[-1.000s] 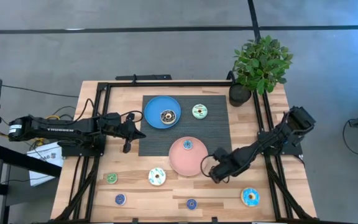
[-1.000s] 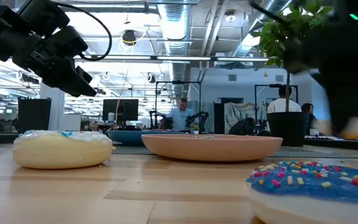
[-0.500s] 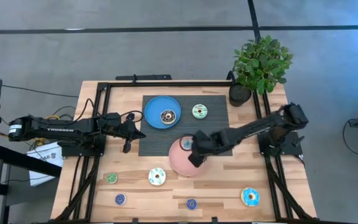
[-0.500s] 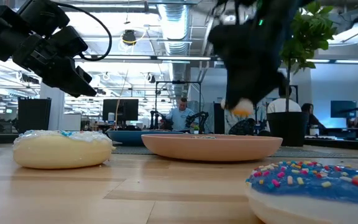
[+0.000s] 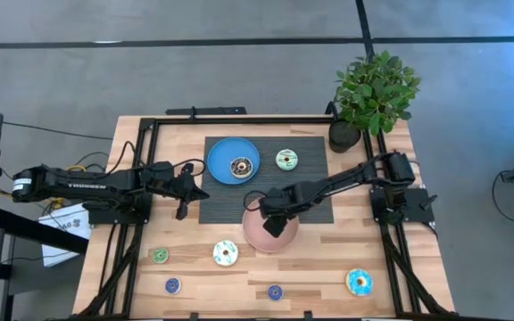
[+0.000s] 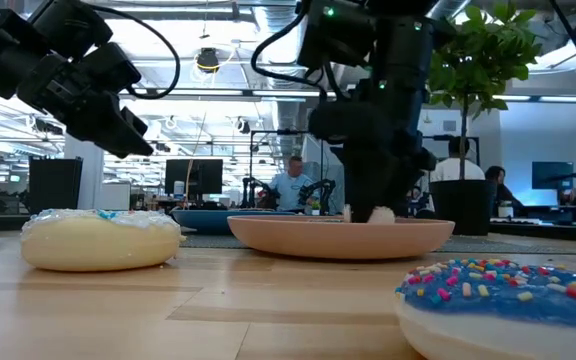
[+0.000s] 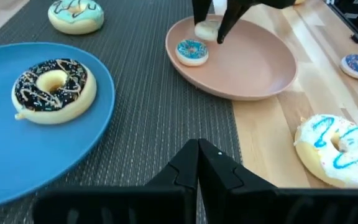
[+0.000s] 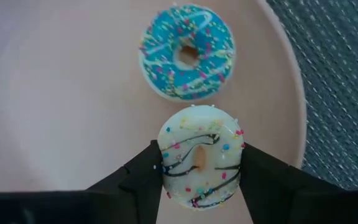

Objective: Pick & Place donuts
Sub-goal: Put the small white donut on the pink plate, then put the small green donut on the pink plate

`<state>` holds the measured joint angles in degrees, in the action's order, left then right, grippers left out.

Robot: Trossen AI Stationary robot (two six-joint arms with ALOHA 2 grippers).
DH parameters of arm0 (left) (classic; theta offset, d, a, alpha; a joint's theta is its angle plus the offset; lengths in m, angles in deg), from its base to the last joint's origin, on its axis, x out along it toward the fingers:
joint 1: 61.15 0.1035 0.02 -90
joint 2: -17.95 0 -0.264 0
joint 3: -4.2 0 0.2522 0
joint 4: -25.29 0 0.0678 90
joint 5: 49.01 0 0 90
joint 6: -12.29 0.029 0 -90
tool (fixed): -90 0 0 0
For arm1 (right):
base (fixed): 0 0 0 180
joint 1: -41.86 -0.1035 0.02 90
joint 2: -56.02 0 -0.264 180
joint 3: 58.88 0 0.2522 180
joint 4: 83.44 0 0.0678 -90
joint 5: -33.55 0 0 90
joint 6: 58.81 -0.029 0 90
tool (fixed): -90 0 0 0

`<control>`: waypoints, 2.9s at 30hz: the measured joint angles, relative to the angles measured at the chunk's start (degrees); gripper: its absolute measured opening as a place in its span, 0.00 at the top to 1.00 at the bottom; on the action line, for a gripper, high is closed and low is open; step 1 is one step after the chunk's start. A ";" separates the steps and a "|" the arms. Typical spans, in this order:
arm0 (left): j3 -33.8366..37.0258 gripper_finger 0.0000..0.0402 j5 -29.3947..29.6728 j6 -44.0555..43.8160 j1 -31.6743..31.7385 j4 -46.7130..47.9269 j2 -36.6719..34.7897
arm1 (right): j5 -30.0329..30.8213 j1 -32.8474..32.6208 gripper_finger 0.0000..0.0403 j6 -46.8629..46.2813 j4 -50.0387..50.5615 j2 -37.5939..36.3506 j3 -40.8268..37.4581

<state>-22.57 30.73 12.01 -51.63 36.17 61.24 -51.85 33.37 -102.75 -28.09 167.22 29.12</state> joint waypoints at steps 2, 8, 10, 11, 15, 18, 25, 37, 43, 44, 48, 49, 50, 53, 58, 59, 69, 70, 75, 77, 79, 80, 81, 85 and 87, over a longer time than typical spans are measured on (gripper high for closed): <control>0.00 1.00 0.00 -0.27 0.00 0.05 0.00 | -0.13 0.02 0.54 0.04 0.70 0.02 0.28; 0.00 1.00 0.00 -0.66 0.00 0.36 0.00 | -0.22 -0.01 0.49 0.04 2.10 -0.24 0.56; 0.00 1.00 0.00 -0.95 0.00 0.38 0.00 | -0.22 -0.04 0.47 0.04 1.99 -0.25 0.55; 0.00 1.00 0.00 -1.01 0.00 0.37 0.00 | -0.22 -0.02 0.46 0.02 2.05 -0.26 0.56; 0.00 1.00 0.00 -1.35 0.00 0.38 0.00 | -0.32 -0.04 0.42 0.04 2.03 -0.28 0.54; 0.00 1.00 0.00 -1.51 0.00 0.38 0.00 | -0.33 -0.04 0.40 0.30 2.03 -0.28 0.54; 0.02 1.00 0.00 -2.34 0.00 0.38 0.00 | -0.24 -0.04 0.39 0.64 2.10 -0.31 0.54; 0.04 1.00 0.07 -1.78 0.00 -2.07 -0.07 | 12.85 -3.36 0.52 4.94 3.51 -13.98 0.44; -0.20 1.00 0.18 -3.33 -0.08 -3.65 -0.22 | 16.60 -8.00 0.87 6.11 -8.13 -20.74 -12.81; -0.75 1.00 0.24 -3.89 -0.34 -2.93 -0.18 | 16.72 -8.65 0.93 5.31 -11.13 -21.82 -16.19; -5.79 1.00 2.56 -7.19 -2.56 2.58 0.33 | 17.67 -9.98 0.96 2.61 -26.74 -26.74 -30.54; -7.43 1.00 3.55 -7.57 -3.36 4.90 0.48 | 17.95 -10.03 0.96 2.90 -31.73 -28.26 -34.08; -9.23 1.00 4.63 -7.60 -4.37 7.37 0.87 | 18.08 -10.01 0.96 4.11 -36.58 -29.82 -37.45; -14.08 1.00 9.88 -7.70 -8.12 13.11 2.95 | 18.14 -9.39 0.99 10.66 -52.12 -34.25 -46.82; -18.85 1.00 17.18 -9.27 -13.95 17.07 7.82 | 21.94 -6.46 0.98 19.70 -71.73 -39.91 -56.66; -19.35 1.00 18.01 -9.62 -14.73 17.19 8.80 | 22.81 -5.83 0.97 20.36 -72.73 -40.97 -57.75; -22.08 1.00 19.47 -10.43 -15.67 18.78 17.61 | 22.35 -2.25 0.97 21.48 -73.29 -41.46 -58.62; -22.34 1.00 19.17 -10.88 -15.82 18.86 18.30 | 22.34 -2.28 0.97 21.50 -73.40 -41.35 -58.60; -23.90 1.00 18.40 -16.57 -18.60 20.96 20.55 | 21.23 -2.90 0.99 23.49 -73.15 -40.70 -58.60; -24.10 1.00 19.58 -19.38 -20.78 21.55 20.59 | 20.16 -3.15 1.00 24.70 -73.02 -40.70 -58.60; -24.17 1.00 22.12 -22.65 -23.28 21.49 20.59 | 19.16 -3.15 1.00 25.03 -72.66 -40.70 -58.60; -24.17 1.00 23.40 -24.28 -24.61 21.51 20.59 | 18.49 -3.14 1.00 25.72 -72.22 -40.70 -58.60; -24.17 1.00 24.48 -26.02 -25.97 21.51 20.59 | 17.71 -3.10 1.00 26.85 -71.90 -40.70 -58.63; -24.17 1.00 26.16 -34.51 -31.45 21.68 20.57 | 12.25 -3.12 1.00 33.14 -74.03 -40.70 -60.52; -24.27 1.00 26.20 -39.19 -34.78 22.40 20.50 | 11.38 -3.13 1.00 33.92 -76.35 -40.70 -61.94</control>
<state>-46.84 56.93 -27.18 -86.41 58.57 81.74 -40.47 30.24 -68.83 -104.44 126.52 -32.82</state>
